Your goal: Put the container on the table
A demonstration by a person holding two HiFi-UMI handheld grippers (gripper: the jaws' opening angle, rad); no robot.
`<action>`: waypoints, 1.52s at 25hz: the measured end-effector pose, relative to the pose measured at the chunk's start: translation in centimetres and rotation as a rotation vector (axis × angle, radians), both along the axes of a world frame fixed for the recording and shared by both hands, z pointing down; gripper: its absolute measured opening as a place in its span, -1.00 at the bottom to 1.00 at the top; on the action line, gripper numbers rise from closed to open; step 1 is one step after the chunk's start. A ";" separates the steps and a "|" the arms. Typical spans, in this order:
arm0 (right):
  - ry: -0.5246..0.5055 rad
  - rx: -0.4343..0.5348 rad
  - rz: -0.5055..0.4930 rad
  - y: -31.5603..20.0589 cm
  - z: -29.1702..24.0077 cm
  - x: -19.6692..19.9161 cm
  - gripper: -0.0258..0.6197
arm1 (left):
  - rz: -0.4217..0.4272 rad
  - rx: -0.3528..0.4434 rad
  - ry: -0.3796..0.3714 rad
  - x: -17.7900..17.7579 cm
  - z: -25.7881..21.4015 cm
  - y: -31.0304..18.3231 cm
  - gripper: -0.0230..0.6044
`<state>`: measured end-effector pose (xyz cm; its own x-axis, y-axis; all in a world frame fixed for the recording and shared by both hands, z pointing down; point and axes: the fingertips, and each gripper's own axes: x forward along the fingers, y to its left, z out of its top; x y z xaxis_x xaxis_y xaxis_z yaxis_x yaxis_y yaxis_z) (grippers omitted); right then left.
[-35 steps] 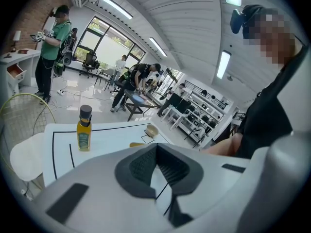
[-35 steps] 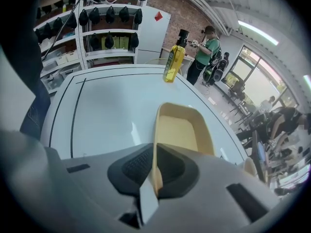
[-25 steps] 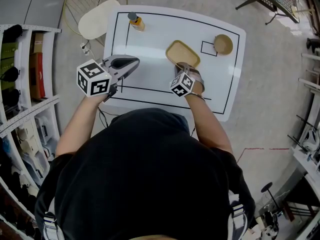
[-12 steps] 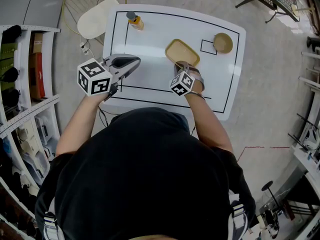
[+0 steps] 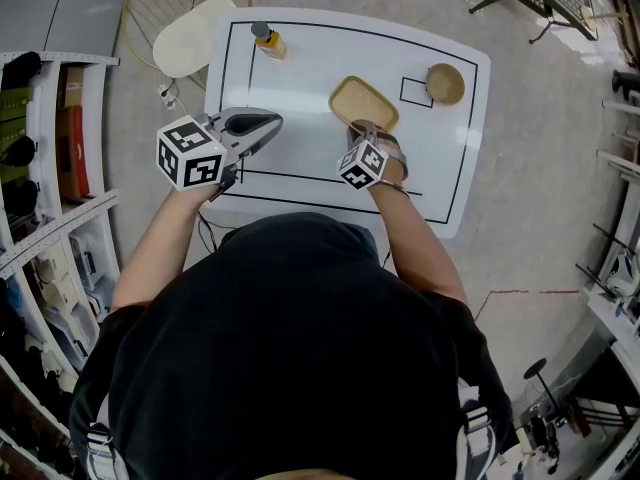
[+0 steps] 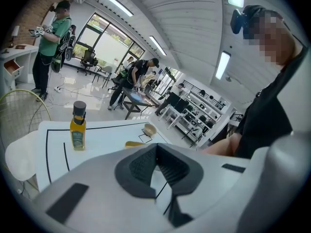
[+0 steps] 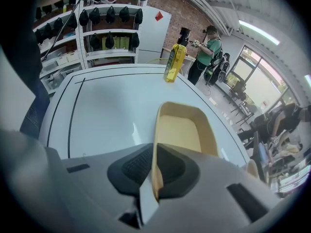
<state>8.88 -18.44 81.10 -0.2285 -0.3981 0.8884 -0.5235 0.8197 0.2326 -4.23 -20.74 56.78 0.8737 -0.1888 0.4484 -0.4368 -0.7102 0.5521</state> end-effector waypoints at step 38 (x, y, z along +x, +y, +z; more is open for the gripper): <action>0.020 0.028 0.025 0.4 -2.1 -0.7 -0.53 | 0.024 0.019 0.026 -0.8 -0.9 1.6 -0.90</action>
<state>8.15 -18.01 78.97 -0.2002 -0.4282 0.8812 -0.5385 0.7995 0.2662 -5.08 -19.14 55.84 0.8893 -0.1761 0.4221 -0.4054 -0.7307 0.5493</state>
